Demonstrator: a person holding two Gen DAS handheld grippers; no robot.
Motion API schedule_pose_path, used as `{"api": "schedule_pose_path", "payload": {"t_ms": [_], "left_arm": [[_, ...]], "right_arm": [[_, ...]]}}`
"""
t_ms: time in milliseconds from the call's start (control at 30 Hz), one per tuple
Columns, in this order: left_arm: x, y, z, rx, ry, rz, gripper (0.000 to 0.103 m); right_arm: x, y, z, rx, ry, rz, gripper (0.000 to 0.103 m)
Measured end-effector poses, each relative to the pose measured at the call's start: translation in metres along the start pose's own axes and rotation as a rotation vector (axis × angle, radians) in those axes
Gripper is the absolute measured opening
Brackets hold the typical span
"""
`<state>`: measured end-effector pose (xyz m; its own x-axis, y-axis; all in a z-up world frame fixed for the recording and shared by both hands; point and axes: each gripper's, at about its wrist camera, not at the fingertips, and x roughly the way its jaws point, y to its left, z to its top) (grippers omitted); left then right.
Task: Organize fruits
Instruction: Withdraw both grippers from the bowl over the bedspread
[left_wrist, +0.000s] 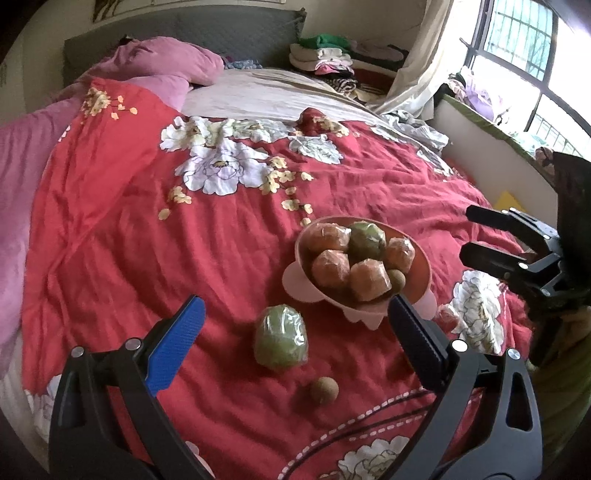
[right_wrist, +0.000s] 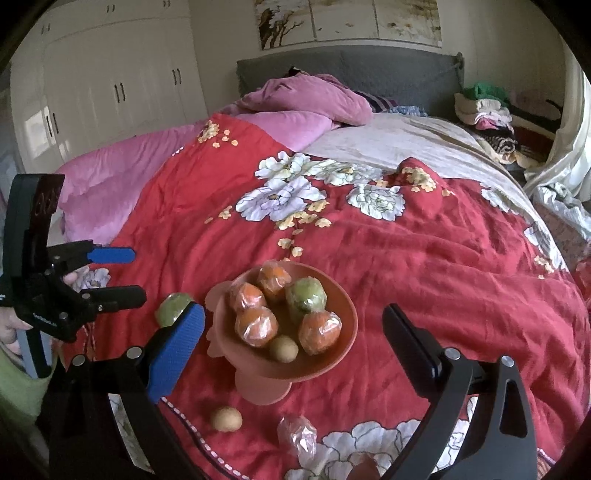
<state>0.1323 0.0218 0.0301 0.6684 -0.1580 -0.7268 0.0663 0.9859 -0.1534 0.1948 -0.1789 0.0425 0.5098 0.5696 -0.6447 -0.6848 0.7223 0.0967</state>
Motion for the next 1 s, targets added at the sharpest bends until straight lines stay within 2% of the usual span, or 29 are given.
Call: {"api": "schedule_pose_path", "payload": {"t_ms": [367, 1000], "left_arm": [[-0.004, -0.013, -0.012, 0.028, 0.005, -0.008, 0.093], [-0.009, -0.025, -0.029, 0.040, 0.029, -0.019, 0.093]], "right_arm": [[-0.016, 0.013, -0.010, -0.024, -0.025, -0.022, 0.098], [-0.023, 0.016, -0.039, -0.003, 0.007, -0.059, 0.098]]}}
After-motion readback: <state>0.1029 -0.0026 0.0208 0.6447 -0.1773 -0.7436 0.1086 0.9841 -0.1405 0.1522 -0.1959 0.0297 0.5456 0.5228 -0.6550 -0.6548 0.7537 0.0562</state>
